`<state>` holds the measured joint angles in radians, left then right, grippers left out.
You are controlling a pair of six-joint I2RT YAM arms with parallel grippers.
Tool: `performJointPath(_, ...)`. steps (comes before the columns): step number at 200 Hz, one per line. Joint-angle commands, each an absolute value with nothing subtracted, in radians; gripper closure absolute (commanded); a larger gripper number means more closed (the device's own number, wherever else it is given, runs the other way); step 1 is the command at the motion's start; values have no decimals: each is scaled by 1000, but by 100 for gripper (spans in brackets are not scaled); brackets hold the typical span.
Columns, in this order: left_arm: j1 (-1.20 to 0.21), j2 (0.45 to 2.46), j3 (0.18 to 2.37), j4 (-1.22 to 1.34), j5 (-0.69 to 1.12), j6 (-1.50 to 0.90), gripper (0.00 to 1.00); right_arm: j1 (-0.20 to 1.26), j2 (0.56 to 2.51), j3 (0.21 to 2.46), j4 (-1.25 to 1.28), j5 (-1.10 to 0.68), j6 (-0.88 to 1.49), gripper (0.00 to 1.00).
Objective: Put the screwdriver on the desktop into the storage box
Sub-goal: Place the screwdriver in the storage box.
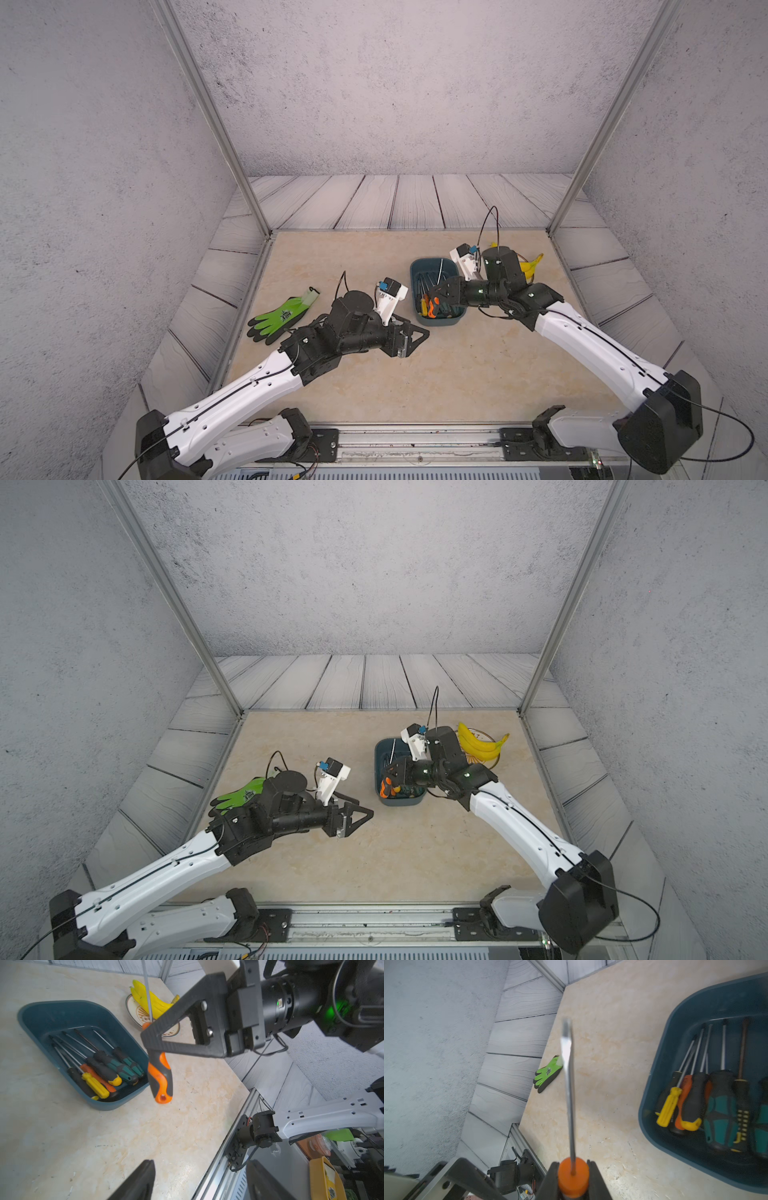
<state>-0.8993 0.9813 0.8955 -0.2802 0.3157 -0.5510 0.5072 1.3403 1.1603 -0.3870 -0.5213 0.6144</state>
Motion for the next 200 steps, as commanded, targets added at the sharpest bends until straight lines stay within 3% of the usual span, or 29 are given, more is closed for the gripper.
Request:
performJointPath(1,-894,948,871,-360,232,-573,25,457,1434,1274,-592,-455,514,92)
performJointPath(62,-880,856,811,-459,130,-630,24,387,1778,1657,-1015,-288,294,92)
performJointPath(126,-805,787,772,-535,105,-681,24,379,1999,1776,-1067,-165,264,91)
performJointPath(200,-731,739,721,-533,163,-713,25,375,2170,1894,-1101,-156,259,89)
